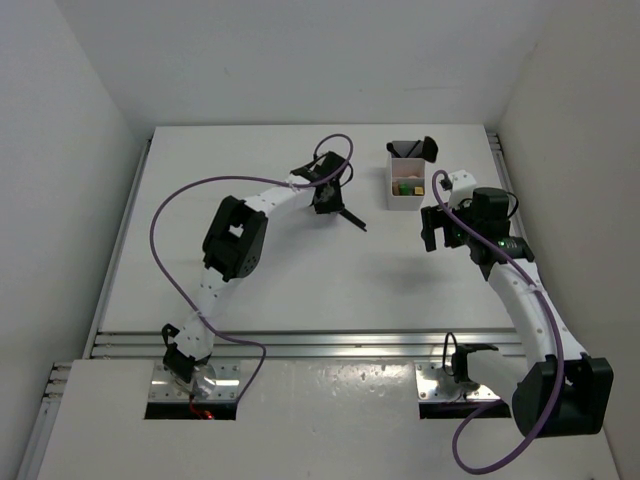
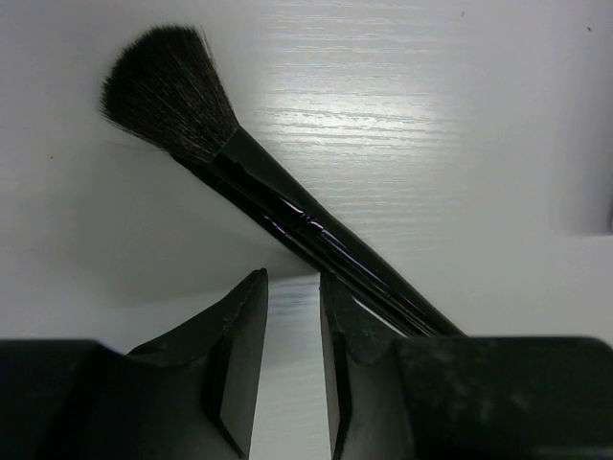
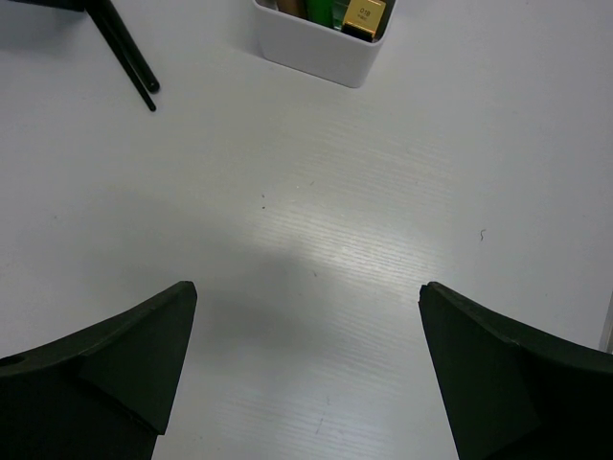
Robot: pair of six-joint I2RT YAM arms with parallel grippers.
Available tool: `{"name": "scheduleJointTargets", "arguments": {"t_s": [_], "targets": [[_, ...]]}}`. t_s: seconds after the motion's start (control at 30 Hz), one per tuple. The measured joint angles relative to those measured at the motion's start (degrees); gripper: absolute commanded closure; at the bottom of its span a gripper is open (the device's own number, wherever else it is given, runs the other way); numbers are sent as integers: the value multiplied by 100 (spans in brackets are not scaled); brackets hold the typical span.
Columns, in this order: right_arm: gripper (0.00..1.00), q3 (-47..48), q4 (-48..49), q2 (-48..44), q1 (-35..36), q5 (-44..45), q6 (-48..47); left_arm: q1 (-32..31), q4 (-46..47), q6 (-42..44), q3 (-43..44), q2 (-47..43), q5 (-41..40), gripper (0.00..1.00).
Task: Organize the makeup
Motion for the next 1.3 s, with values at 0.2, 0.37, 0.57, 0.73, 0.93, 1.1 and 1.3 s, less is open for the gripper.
{"name": "scheduleJointTargets", "arguments": {"t_s": [0.2, 0.37, 0.57, 0.73, 0.93, 1.1, 1.3], "targets": [[0, 0, -4, -9, 0, 0, -28, -24, -20, -2, 61, 0, 0, 66], [0, 0, -42, -15, 0, 0, -57, -24, -31, -13, 192, 0, 4, 66], [0, 0, -42, -17, 0, 0, -70, -24, -28, -13, 236, 0, 20, 66], [0, 0, -44, -17, 0, 0, -74, -24, -31, -13, 234, 0, 48, 66], [0, 0, -55, -17, 0, 0, -87, -22, -28, -24, 234, 11, 46, 66], [0, 0, -107, -17, 0, 0, -96, -24, -26, -35, 205, 26, 46, 67], [0, 0, -129, -28, 0, 2, -131, -20, -4, -31, 9, 26, 35, 69]]}}
